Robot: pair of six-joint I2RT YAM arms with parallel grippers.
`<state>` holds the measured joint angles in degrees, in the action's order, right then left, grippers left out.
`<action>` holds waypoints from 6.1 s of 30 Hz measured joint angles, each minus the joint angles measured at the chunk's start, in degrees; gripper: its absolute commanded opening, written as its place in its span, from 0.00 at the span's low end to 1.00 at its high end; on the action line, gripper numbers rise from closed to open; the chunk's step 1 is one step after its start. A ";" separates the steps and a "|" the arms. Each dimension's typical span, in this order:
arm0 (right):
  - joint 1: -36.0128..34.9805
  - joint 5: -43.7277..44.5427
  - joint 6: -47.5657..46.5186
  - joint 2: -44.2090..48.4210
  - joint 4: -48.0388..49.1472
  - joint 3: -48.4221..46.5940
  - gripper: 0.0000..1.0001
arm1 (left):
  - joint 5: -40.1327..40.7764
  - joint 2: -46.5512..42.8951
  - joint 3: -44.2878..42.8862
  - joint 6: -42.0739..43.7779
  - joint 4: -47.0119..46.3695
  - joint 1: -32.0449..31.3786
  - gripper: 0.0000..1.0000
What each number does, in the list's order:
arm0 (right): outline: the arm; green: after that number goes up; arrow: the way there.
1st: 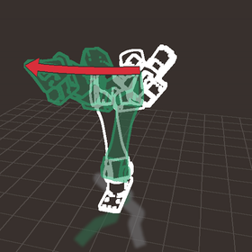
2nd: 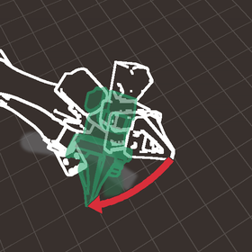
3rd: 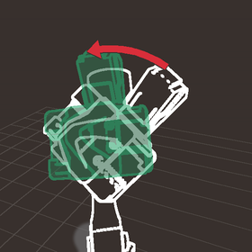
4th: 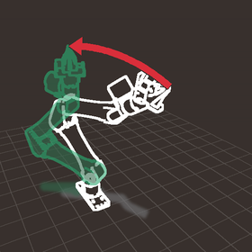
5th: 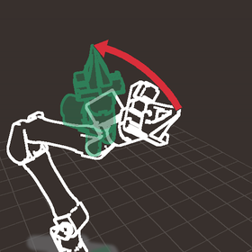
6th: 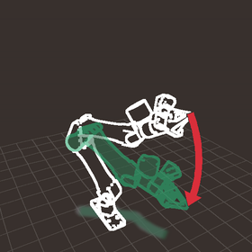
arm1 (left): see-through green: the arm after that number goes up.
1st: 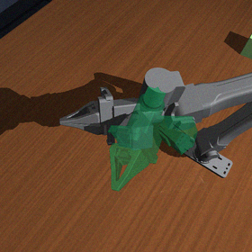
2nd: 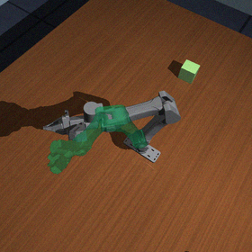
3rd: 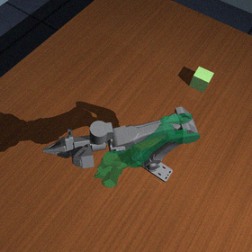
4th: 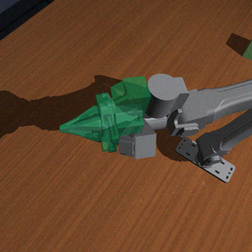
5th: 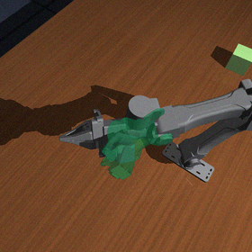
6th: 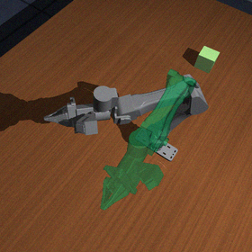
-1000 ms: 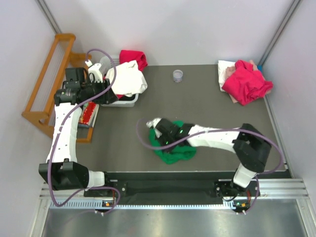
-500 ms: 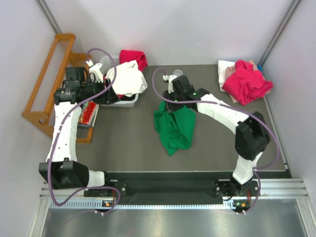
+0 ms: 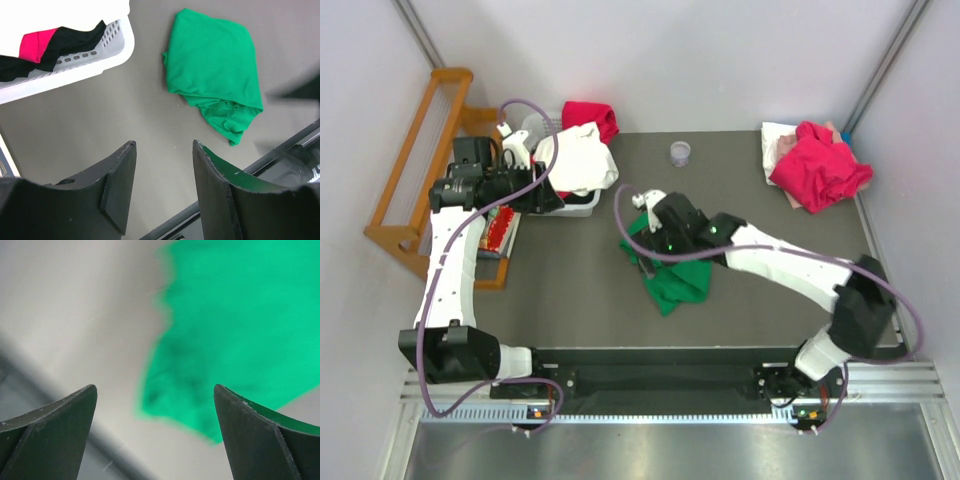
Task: Fold and stack the t-shirts
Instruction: Flatten the tshirt out
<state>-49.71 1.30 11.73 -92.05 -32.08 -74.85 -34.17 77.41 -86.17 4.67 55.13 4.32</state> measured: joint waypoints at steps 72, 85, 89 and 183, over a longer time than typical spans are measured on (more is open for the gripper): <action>9.38 32.39 26.03 38.03 -8.20 20.83 0.00 | 0.44 0.48 3.52 0.94 1.05 -6.88 0.63; 9.38 30.64 25.77 36.37 -8.63 21.62 0.00 | 7.96 15.72 -3.17 1.44 2.47 -30.77 0.62; 9.38 31.93 25.81 36.20 -8.63 21.62 0.00 | 6.99 22.93 -6.47 1.01 2.36 -34.84 0.62; 23.63 24.50 22.43 28.63 -1.27 22.58 0.00 | 20.22 12.83 -9.09 0.02 -11.04 -25.81 0.00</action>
<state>-26.09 25.80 34.15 -63.42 -33.34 -52.27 -13.96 90.24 -95.26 4.69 44.10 -21.50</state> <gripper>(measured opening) 0.013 0.011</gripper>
